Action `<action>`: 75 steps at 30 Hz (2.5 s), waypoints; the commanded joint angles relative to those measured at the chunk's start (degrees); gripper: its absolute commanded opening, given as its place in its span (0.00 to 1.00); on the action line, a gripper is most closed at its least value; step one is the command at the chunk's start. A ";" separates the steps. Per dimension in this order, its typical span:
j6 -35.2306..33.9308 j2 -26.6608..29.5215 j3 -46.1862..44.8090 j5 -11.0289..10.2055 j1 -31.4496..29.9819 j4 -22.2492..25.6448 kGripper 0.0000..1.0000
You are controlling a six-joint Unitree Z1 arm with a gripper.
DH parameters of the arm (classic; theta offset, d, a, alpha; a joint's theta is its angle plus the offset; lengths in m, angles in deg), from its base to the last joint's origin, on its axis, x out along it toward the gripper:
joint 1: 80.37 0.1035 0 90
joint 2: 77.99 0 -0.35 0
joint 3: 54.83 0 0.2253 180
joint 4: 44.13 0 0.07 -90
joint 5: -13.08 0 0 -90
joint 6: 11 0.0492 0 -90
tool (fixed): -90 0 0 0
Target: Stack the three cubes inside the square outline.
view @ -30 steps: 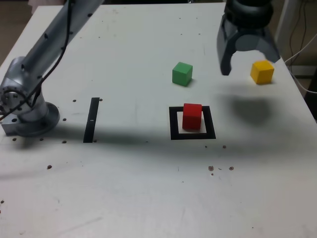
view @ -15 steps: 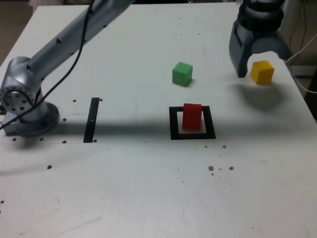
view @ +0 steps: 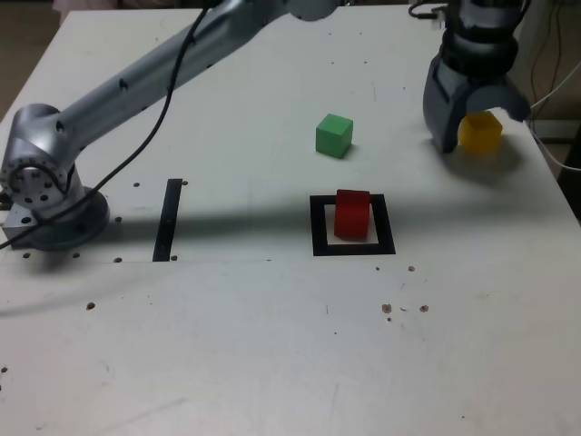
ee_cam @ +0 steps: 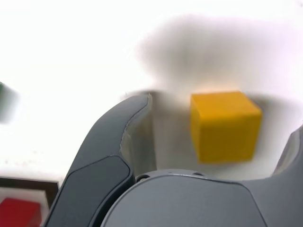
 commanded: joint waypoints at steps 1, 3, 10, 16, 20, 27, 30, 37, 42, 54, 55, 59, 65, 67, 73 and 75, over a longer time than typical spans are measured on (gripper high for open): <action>-0.29 -0.96 1.58 0.11 0.14 0.58 0.95; -0.57 -1.47 1.97 0.07 0.19 0.51 0.93; -1.55 -2.24 2.75 -0.07 0.19 0.59 0.69; -1.03 -2.29 3.62 -0.82 -0.11 0.22 0.31; -0.85 -2.35 3.78 -0.89 -0.18 0.21 0.28; -0.85 -2.39 3.75 -0.61 -0.21 0.51 0.28; -0.82 -2.37 3.73 -0.51 -0.23 0.59 0.28; -0.38 -1.75 3.57 -0.46 -0.32 1.42 0.28; 0.25 -0.44 2.54 -0.28 -0.59 1.71 0.28; 1.30 11.35 -10.22 0.68 -2.83 1.74 0.29; 1.32 12.55 -11.66 0.81 -3.15 1.72 0.29; 1.19 17.10 -17.70 1.58 -4.45 1.65 0.29; 0.18 23.61 -26.71 1.61 -6.82 1.33 0.29; -0.13 26.16 -29.96 1.28 -7.94 1.04 0.29; -1.00 31.92 -38.60 1.11 -11.14 -1.22 0.29; -1.39 33.65 -42.12 1.41 -12.06 -2.94 0.29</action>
